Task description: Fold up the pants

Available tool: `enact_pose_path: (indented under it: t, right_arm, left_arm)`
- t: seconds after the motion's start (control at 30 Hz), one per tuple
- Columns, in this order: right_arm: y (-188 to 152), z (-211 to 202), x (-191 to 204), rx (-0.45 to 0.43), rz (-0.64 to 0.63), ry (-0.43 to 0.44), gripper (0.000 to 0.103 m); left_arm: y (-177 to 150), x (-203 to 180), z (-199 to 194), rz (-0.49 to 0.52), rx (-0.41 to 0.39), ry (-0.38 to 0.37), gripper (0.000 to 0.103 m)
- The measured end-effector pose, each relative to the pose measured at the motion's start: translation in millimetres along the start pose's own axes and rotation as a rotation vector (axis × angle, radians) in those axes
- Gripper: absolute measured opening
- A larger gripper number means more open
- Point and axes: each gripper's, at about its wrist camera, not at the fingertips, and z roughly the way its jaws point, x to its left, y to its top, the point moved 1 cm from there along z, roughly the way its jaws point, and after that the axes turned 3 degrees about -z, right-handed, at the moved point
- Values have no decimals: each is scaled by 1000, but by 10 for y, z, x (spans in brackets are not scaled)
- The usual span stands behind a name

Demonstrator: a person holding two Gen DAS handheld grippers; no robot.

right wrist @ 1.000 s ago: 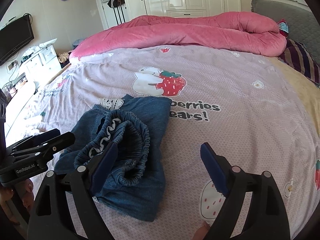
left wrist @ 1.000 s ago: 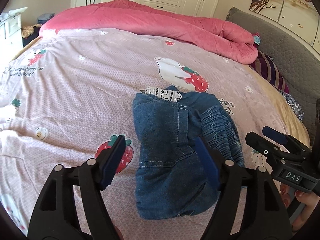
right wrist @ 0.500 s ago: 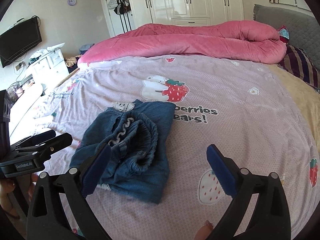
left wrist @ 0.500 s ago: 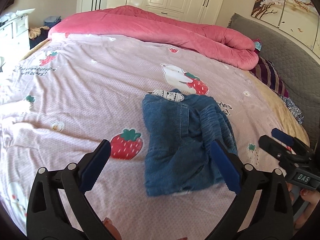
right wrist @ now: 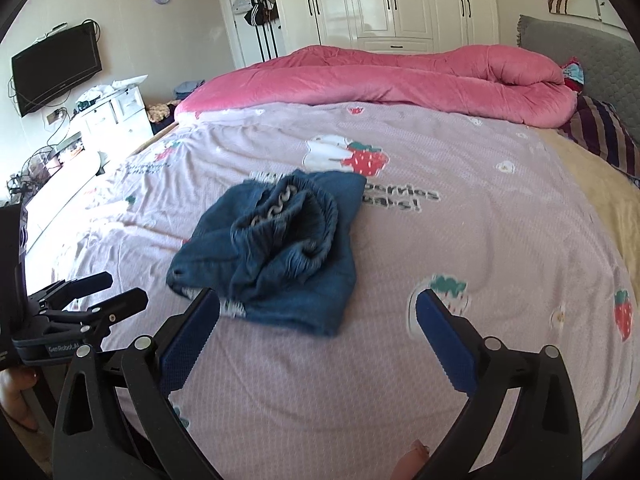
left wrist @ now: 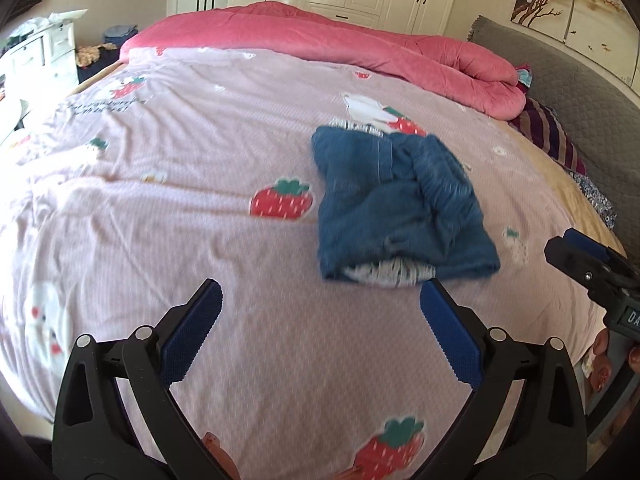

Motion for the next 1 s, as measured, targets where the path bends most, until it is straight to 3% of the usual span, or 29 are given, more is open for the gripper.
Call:
enact_pose_path:
  t: [0.4,1.0]
  right_arm:
    - [-348,-26,56,14,-6,-20,98]
    - [-540,-47,53,13,-19,-46,98]
  left_arm:
    - [-340,25,-138,4,-21,28,93]
    - [-476,-28,-91,22,-36,20,93]
